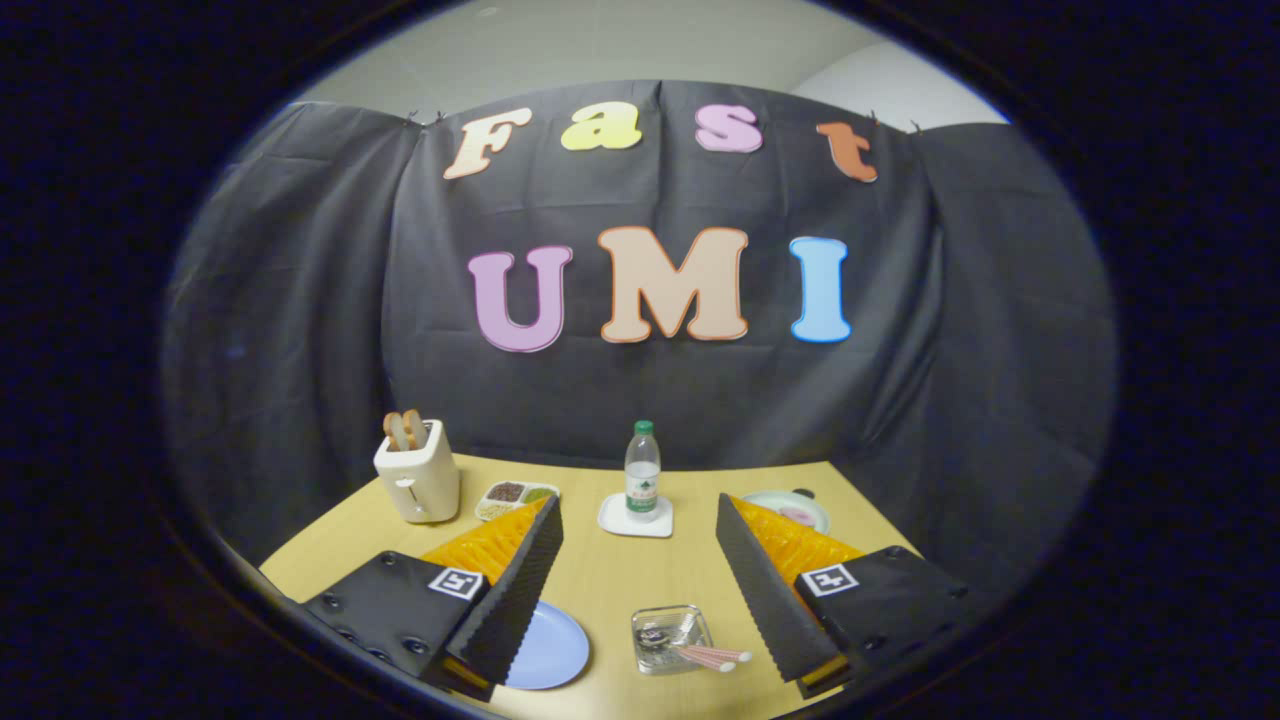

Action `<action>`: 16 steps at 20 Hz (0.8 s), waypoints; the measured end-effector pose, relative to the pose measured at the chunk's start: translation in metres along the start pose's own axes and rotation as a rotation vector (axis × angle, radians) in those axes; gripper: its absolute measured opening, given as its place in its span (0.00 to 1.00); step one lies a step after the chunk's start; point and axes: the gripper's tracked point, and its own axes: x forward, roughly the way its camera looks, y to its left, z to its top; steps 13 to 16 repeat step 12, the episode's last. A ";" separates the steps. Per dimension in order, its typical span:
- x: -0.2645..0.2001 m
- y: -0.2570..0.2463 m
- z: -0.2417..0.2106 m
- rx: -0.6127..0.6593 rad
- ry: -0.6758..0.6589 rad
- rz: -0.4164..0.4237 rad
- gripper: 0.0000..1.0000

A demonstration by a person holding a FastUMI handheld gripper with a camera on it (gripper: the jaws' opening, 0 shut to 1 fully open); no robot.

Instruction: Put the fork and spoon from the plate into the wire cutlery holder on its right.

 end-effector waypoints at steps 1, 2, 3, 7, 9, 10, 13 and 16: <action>-0.008 0.002 0.003 -0.014 -0.030 -0.008 0.99; -0.016 0.006 0.005 -0.025 -0.053 -0.011 0.99; -0.026 0.010 0.009 -0.035 -0.079 -0.018 0.99; -0.036 0.022 0.016 -0.023 -0.110 -0.002 0.99; -0.041 0.026 0.019 -0.008 -0.123 0.010 1.00; -0.043 0.026 0.021 -0.004 -0.125 0.010 1.00; -0.046 0.025 0.022 0.006 -0.127 0.012 1.00; -0.046 0.025 0.022 0.006 -0.127 0.012 1.00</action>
